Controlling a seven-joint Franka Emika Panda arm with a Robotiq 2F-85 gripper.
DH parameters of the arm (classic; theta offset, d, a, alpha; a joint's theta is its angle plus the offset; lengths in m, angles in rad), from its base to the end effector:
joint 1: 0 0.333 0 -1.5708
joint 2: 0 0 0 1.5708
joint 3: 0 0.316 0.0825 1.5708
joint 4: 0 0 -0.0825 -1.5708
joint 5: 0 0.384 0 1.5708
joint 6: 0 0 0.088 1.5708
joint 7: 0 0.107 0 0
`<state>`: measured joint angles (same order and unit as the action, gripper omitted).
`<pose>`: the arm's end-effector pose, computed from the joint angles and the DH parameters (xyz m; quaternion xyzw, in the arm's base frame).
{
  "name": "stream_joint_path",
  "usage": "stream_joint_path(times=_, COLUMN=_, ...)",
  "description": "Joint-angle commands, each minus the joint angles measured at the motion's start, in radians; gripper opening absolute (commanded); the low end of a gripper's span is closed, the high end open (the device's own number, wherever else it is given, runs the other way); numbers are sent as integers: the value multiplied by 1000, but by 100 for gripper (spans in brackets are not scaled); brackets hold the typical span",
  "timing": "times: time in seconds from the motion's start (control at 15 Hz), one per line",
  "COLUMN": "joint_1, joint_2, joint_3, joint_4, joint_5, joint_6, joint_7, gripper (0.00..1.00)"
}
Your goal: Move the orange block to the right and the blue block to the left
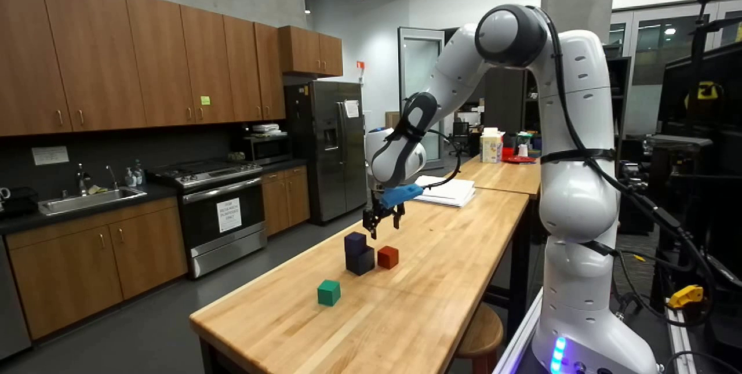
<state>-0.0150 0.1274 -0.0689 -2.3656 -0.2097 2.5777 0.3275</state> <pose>0.5146 -0.0399 0.2805 0.9900 -0.1183 0.0494 0.0584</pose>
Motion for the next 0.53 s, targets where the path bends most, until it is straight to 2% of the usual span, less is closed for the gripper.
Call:
stream_joint_path(times=0.0, joint_1=26, joint_2=-104, joint_3=15, joint_4=-11, joint_5=8, joint_6=-78, joint_7=20, gripper=100)
stream_joint_path(times=0.27, joint_1=46, joint_2=-166, joint_3=67, joint_4=-2, joint_5=77, joint_6=-170, joint_7=-47, gripper=100)
stream_joint_path(times=0.47, joint_1=71, joint_2=-164, joint_3=108, joint_4=9, joint_5=104, joint_6=-186, joint_7=-91, gripper=100)
